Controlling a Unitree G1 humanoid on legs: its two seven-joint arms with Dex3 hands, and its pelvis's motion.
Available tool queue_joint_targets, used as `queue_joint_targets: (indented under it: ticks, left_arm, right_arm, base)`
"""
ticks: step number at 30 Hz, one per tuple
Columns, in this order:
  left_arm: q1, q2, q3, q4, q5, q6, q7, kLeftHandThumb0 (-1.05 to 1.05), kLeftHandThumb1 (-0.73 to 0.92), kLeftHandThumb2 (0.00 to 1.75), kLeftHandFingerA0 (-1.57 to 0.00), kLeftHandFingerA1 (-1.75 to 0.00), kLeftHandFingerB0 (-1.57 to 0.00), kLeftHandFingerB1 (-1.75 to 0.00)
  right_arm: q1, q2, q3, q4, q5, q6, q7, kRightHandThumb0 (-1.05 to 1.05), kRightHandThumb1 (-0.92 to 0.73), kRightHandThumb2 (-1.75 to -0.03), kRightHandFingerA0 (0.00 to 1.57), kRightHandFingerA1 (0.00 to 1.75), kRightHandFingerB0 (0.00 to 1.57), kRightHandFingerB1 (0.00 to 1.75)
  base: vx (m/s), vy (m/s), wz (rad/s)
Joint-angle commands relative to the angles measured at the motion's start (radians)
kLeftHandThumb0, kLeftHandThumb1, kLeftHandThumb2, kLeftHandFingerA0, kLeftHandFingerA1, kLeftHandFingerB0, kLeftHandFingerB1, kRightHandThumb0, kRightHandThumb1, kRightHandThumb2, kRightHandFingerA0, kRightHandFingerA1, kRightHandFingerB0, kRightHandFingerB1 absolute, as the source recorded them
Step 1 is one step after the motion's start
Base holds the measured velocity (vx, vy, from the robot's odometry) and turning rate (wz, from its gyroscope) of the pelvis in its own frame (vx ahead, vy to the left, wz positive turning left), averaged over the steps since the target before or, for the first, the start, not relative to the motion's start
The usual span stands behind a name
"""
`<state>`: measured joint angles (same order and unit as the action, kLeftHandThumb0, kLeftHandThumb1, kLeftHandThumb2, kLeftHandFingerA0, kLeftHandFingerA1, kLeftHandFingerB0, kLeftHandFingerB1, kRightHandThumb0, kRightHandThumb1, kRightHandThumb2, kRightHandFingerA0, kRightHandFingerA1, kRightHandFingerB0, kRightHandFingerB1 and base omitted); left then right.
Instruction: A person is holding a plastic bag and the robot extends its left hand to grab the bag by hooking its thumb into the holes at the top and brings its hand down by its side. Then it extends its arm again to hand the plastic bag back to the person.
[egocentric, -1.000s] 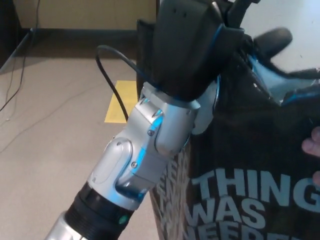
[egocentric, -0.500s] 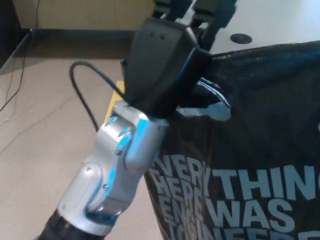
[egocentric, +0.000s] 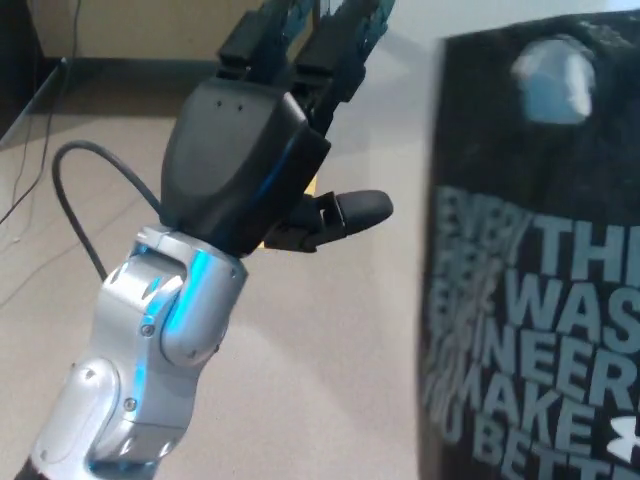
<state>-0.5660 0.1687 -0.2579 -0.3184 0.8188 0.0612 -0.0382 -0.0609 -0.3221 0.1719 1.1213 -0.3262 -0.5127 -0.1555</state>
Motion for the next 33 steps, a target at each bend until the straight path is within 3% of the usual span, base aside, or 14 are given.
queue_joint_targets:
  ticks: [1, 7, 8, 9, 10, 13, 16, 17, 21, 25, 26, 33]
  left_arm:
    - [0.039, 0.034, 0.022, -0.017, -0.015, 0.020, -0.048, -0.79, 0.45, 0.83, 0.00, 0.00, 0.00, 0.00]
    - [0.110, 0.051, 0.072, -0.038, -0.080, -0.017, -0.038, -0.77, 0.44, 0.82, 0.00, -0.03, 0.00, 0.00]
    - [0.134, 0.061, 0.084, -0.048, -0.088, -0.027, -0.033, -0.78, 0.50, 0.57, 0.00, -0.13, 0.00, -0.04]
    - [0.170, 0.068, 0.096, -0.066, -0.084, -0.024, -0.027, -0.75, 0.42, 0.83, 0.00, -0.09, 0.00, -0.06]
    - [0.245, 0.086, 0.131, -0.087, -0.105, -0.048, -0.009, -0.76, 0.38, 0.74, 0.00, -0.12, 0.00, -0.03]
    - [0.344, 0.100, 0.176, -0.095, -0.134, -0.101, 0.035, -0.66, 0.38, 0.79, 0.00, -0.19, 0.00, -0.11]
    - [0.482, 0.103, 0.246, -0.048, -0.223, -0.240, 0.127, -0.55, 0.38, 0.73, -0.02, -0.39, -0.11, -0.24]
    - [0.529, 0.107, 0.269, -0.021, -0.247, -0.296, 0.156, -0.28, 0.23, 0.81, -0.03, -0.50, 0.00, -0.48]
    - [0.707, 0.092, 0.345, 0.069, -0.374, -0.406, 0.165, -0.26, 0.27, 0.83, 0.00, -0.49, -0.01, -0.48]
    - [0.817, 0.094, 0.390, 0.212, -0.412, -0.522, 0.200, -0.24, 0.28, 0.83, -0.02, -0.49, -0.03, -0.49]
    - [0.826, 0.097, 0.395, 0.244, -0.410, -0.548, 0.214, -0.37, 0.42, 0.54, -0.19, -0.30, -0.15, -0.31]
    - [0.913, 0.120, 0.425, 0.530, -0.403, -0.682, 0.274, -0.38, 0.44, 0.54, -0.17, -0.32, -0.14, -0.30]
  right_arm:
    - [-0.001, -0.016, -0.002, 0.004, -0.002, 0.009, 0.000, -0.28, -0.69, -0.61, 0.78, 0.61, 0.61, 0.44]
    - [0.000, -0.015, -0.007, -0.006, 0.005, 0.015, 0.003, -0.28, -0.69, -0.61, 0.78, 0.60, 0.61, 0.44]
    - [-0.003, -0.017, -0.004, -0.005, -0.001, 0.018, 0.002, -0.29, -0.69, -0.61, 0.77, 0.59, 0.61, 0.44]
    - [0.000, -0.019, -0.003, -0.006, -0.002, 0.013, 0.002, -0.28, -0.69, -0.61, 0.77, 0.60, 0.60, 0.44]
    - [0.000, -0.023, 0.000, -0.006, -0.007, 0.009, -0.002, -0.29, -0.69, -0.61, 0.77, 0.59, 0.60, 0.44]
    - [0.001, -0.025, -0.006, 0.003, 0.000, 0.004, -0.001, -0.28, -0.69, -0.61, 0.76, 0.59, 0.61, 0.44]
    - [0.007, -0.025, -0.007, 0.009, 0.002, -0.005, -0.002, -0.27, -0.69, -0.61, 0.77, 0.65, 0.60, 0.44]
    - [0.012, -0.024, -0.010, 0.007, 0.006, -0.010, -0.001, -0.27, -0.68, -0.60, 0.77, 0.64, 0.59, 0.44]
    - [0.019, -0.019, -0.016, 0.008, 0.013, -0.010, 0.000, -0.25, -0.69, -0.60, 0.80, 0.73, 0.57, 0.42]
    - [0.027, -0.018, -0.014, 0.007, 0.008, -0.014, -0.010, -0.26, -0.68, -0.60, 0.80, 0.68, 0.57, 0.43]
    - [0.028, -0.017, -0.015, 0.007, 0.010, -0.011, -0.008, -0.26, -0.68, -0.60, 0.77, 0.63, 0.57, 0.43]
    - [0.042, -0.013, -0.014, 0.005, 0.010, 0.000, -0.004, -0.27, -0.69, -0.60, 0.77, 0.62, 0.56, 0.42]
  base:
    - [0.00, 0.000, 0.00]
    - [0.00, 0.000, 0.00]
    - [0.00, 0.000, 0.00]
    - [0.00, 0.000, 0.00]
    - [0.00, 0.000, 0.00]
    - [0.00, 0.000, 0.00]
    - [0.00, 0.000, 0.00]
    - [0.00, 0.000, 0.00]
    - [0.00, 0.000, 0.00]
    - [0.00, 0.000, 0.00]
    - [0.00, 0.000, 0.00]
    - [0.00, 0.000, 0.00]
